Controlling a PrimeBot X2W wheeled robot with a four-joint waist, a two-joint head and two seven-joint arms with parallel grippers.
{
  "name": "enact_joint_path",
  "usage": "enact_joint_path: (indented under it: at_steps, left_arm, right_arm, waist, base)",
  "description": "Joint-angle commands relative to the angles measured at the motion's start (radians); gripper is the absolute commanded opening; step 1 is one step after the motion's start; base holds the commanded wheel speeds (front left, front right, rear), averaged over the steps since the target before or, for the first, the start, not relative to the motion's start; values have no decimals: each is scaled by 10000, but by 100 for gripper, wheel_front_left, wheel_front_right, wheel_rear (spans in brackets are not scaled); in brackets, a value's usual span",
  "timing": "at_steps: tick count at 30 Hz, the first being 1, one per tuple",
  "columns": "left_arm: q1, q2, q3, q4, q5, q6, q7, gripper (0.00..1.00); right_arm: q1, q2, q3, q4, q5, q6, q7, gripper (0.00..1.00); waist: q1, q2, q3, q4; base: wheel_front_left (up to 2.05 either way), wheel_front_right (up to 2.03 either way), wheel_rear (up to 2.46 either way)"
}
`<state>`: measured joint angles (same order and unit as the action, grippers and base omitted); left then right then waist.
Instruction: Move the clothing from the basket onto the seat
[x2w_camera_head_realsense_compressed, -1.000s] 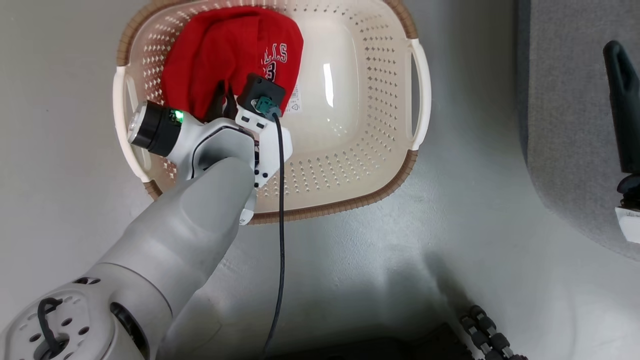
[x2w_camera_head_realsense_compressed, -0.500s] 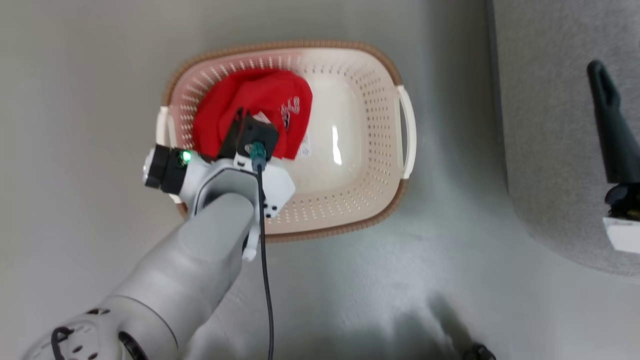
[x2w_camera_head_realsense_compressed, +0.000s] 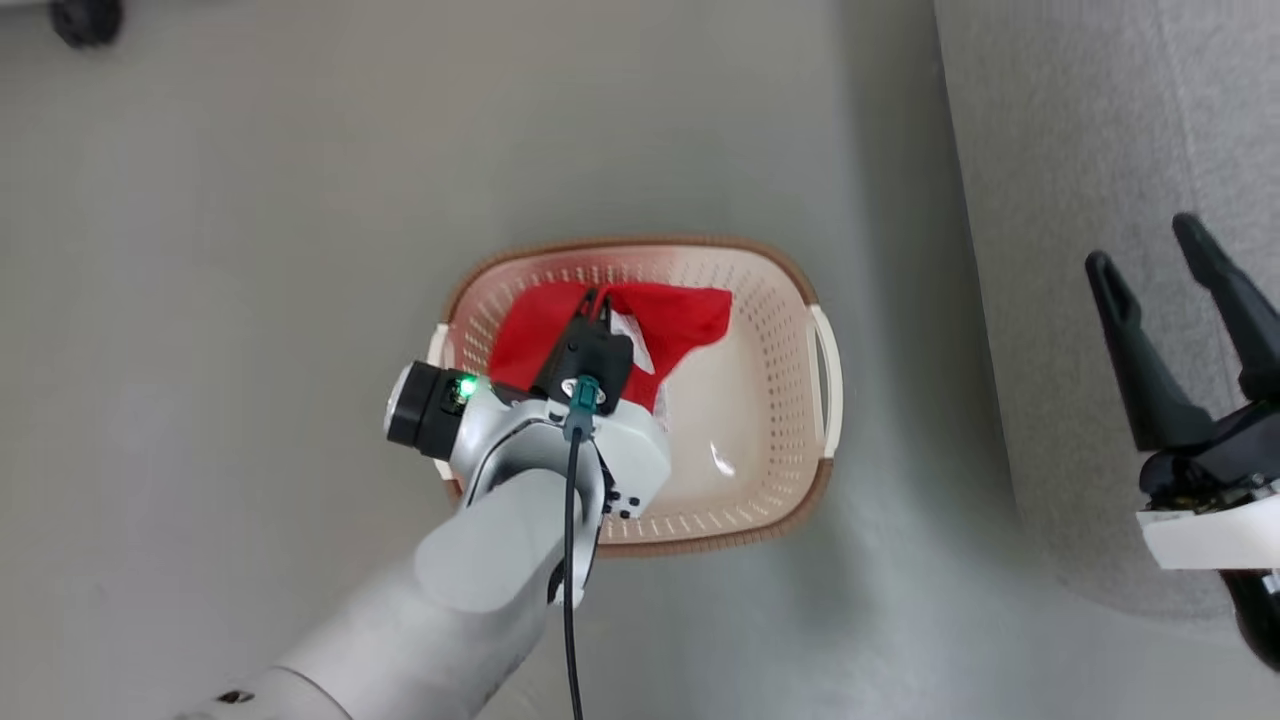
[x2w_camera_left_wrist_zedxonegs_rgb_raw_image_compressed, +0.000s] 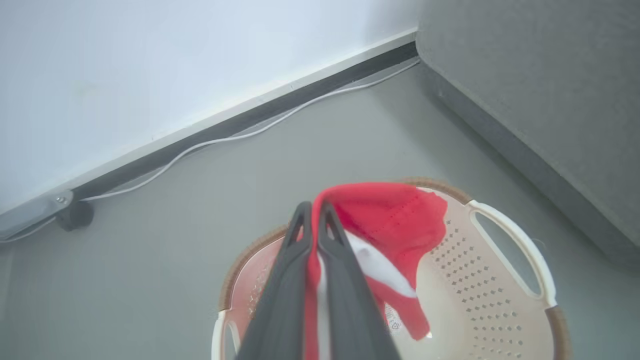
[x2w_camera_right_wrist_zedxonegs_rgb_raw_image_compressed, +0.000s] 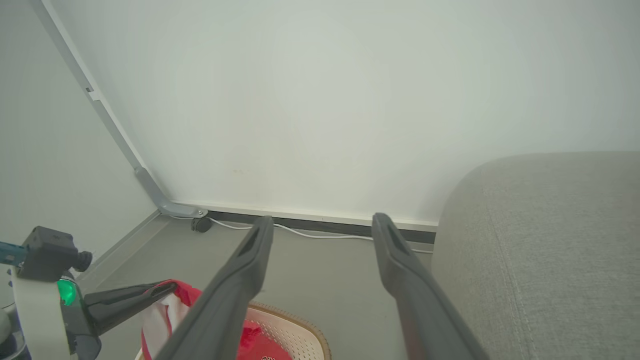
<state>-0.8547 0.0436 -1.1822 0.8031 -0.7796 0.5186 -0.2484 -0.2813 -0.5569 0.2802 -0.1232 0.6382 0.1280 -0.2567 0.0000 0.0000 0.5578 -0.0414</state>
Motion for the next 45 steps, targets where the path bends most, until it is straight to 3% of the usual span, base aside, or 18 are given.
enact_joint_path:
  at_steps: [1, 13, 21, 33, 45]
  left_arm:
    - [234, 66, 432, -486, 393, -37, -131, 0]
    - [1258, 66, 1846, -2657, 2213, -107, -133, 0]
    - [1668, 175, 2589, -3970, 3331, -638, -133, 0]
    - [1382, 337, 2705, -5156, 3825, -1014, -109, 0]
    - [691, 172, 2274, -5814, 3911, -1120, 83, 0]
  right_arm:
    - [467, -103, 173, 35, -126, 27, -51, 100]
    - [1139, 563, 704, 1030, -600, 27, -51, 100]
    - [1355, 1073, 1045, 1590, -928, 27, -51, 100]
    - [1496, 1421, 1586, 1889, -1099, 27, -51, 100]
    - [818, 1049, 2982, 1527, -1023, 27, -51, 100]
  waist:
    - [0, 0, -933, 373]
    - [0, 0, -2866, 858]
    - [0, 0, -3676, 1033]
    - [0, 0, -4069, 1225]
    - [0, 0, -3898, 1434]
  base:
    - [0, 0, 0]
    - [0, 0, 0]
    - [0, 0, 0]
    - [0, 0, 0]
    - [0, 0, 0]
